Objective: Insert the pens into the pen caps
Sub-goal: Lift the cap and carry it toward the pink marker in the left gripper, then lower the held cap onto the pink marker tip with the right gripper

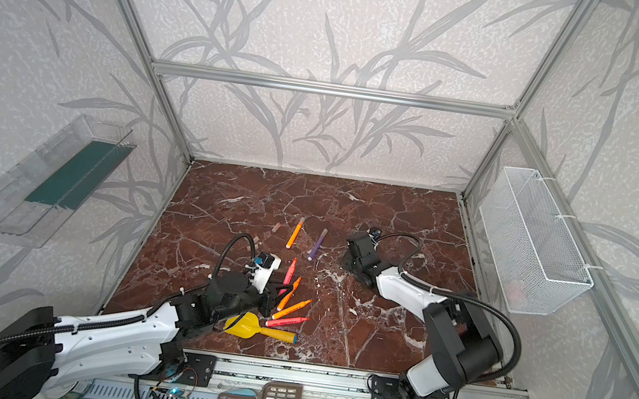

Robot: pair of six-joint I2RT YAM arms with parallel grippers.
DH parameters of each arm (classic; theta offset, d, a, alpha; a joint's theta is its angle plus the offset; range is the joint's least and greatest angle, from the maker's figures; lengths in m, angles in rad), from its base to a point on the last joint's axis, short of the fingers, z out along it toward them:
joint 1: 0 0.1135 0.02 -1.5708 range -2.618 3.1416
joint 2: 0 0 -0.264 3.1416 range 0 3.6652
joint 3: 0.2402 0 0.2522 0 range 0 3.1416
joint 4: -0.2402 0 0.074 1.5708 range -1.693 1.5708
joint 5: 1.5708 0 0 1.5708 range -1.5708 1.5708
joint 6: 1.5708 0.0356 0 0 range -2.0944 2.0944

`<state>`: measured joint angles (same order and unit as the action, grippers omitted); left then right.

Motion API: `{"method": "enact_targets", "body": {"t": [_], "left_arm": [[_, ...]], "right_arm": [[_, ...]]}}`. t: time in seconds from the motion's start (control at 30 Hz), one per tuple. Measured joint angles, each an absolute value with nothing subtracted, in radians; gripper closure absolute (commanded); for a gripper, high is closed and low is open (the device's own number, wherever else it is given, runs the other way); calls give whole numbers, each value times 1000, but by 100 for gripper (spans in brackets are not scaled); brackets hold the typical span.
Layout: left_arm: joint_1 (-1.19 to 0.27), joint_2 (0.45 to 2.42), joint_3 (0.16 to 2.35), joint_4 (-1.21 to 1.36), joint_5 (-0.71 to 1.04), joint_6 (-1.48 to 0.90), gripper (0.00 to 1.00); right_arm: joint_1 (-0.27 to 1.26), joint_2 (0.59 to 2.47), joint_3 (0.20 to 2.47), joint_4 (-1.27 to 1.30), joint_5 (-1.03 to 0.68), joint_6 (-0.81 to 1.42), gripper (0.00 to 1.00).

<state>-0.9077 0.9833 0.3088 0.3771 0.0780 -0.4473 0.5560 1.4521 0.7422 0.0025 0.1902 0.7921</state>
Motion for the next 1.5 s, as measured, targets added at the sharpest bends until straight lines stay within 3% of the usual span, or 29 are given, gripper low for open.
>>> {"method": "enact_targets", "body": {"t": [0.33,0.6,1.13,1.5], "left_arm": [[-920,1060,287,505,172,-477,100],[-976,1221,337,571,211,-493,100],[-1036,1333,389,690,238,-501,100],[-1039,1324,389,694,229,-501,100]], "right_arm": [[563,1089,530,221,-28,809,100],[598,796,411,318,-23,818,100],[690,906,400,447,-41,849,100],[741,879,331,479,-5,873,100]]}}
